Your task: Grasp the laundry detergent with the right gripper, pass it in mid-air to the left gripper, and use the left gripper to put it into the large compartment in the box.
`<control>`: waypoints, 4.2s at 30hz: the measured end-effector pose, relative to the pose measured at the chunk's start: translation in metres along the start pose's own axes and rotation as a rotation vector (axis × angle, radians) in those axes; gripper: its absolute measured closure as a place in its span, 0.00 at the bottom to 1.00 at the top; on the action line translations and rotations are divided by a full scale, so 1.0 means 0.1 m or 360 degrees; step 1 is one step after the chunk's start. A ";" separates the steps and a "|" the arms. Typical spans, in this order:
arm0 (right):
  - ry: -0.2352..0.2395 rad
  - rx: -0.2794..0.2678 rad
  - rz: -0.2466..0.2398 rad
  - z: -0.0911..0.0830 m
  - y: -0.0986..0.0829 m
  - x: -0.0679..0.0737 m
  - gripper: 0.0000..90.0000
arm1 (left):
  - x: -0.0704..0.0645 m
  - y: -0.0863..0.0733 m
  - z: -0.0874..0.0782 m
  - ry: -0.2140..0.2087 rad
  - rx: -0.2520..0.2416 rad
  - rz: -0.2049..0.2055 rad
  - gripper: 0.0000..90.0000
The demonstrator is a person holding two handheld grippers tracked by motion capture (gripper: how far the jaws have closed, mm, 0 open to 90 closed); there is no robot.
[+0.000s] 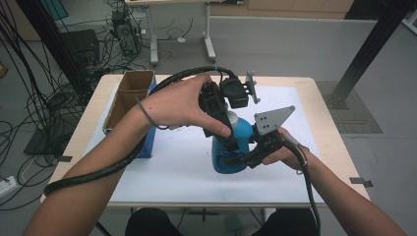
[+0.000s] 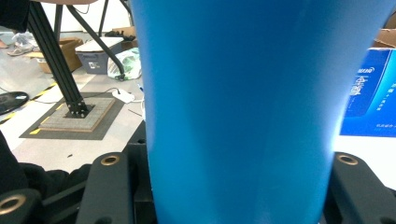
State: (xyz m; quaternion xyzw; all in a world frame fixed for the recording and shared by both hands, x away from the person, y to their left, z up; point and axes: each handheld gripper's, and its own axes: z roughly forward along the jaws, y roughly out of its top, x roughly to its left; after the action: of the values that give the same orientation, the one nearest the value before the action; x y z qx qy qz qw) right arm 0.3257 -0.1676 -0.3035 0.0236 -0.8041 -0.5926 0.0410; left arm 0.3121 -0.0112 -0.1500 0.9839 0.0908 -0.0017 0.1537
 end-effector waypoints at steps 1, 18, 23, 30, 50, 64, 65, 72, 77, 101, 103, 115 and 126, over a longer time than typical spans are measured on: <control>-0.0001 0.0000 -0.0001 0.00 0.00 0.00 0.48 | 0.00 0.00 0.00 -0.0003 -0.0001 -0.0001 0.13; 0.0009 0.0011 0.0002 0.03 -0.01 -0.01 0.48 | 0.01 -0.02 -0.01 0.0002 0.0000 -0.0005 0.13; 0.0015 0.0021 -0.0003 0.04 -0.01 -0.01 0.48 | 0.01 -0.02 -0.01 -0.0001 -0.0003 0.0002 0.13; 0.0013 0.0019 0.0000 0.05 -0.01 -0.01 0.48 | 0.01 -0.02 0.00 0.0002 0.0000 0.0004 0.13; 0.0016 0.0026 0.0008 0.06 -0.02 -0.02 0.48 | 0.03 -0.04 0.00 0.0005 0.0000 -0.0006 0.13; 0.0024 0.0033 0.0002 0.08 -0.02 -0.01 0.48 | 0.02 -0.04 -0.01 0.0012 0.0000 -0.0005 0.13; 0.0023 0.0032 0.0006 0.08 -0.02 -0.01 0.48 | 0.02 -0.04 -0.01 0.0009 0.0004 -0.0006 0.13; 0.0025 0.0038 -0.0002 0.08 -0.02 -0.01 0.48 | 0.01 -0.04 -0.01 0.0013 0.0006 -0.0007 0.13; 0.0021 0.0037 0.0002 0.07 -0.02 0.00 0.48 | 0.01 -0.04 -0.01 0.0013 0.0007 -0.0006 0.13; 0.0021 0.0035 0.0004 0.07 -0.01 0.01 0.48 | -0.02 -0.03 0.01 0.0021 0.0028 0.0010 0.14; 0.0022 0.0035 0.0002 0.07 -0.01 0.01 0.48 | -0.02 -0.03 0.01 0.0027 0.0024 0.0017 0.16; 0.0021 0.0034 0.0002 0.07 -0.01 0.01 0.48 | -0.04 -0.02 0.02 0.0042 0.0043 0.0053 0.26; 0.0023 0.0042 0.0004 0.08 -0.02 0.01 0.48 | -0.05 -0.01 0.02 0.0033 0.0045 0.0068 0.32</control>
State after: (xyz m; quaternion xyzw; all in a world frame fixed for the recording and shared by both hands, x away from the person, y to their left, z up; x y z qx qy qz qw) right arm 0.3240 -0.1606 -0.3076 0.0275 -0.8115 -0.5817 0.0473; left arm 0.3072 -0.0119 -0.1523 0.9877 0.0713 0.0105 0.1387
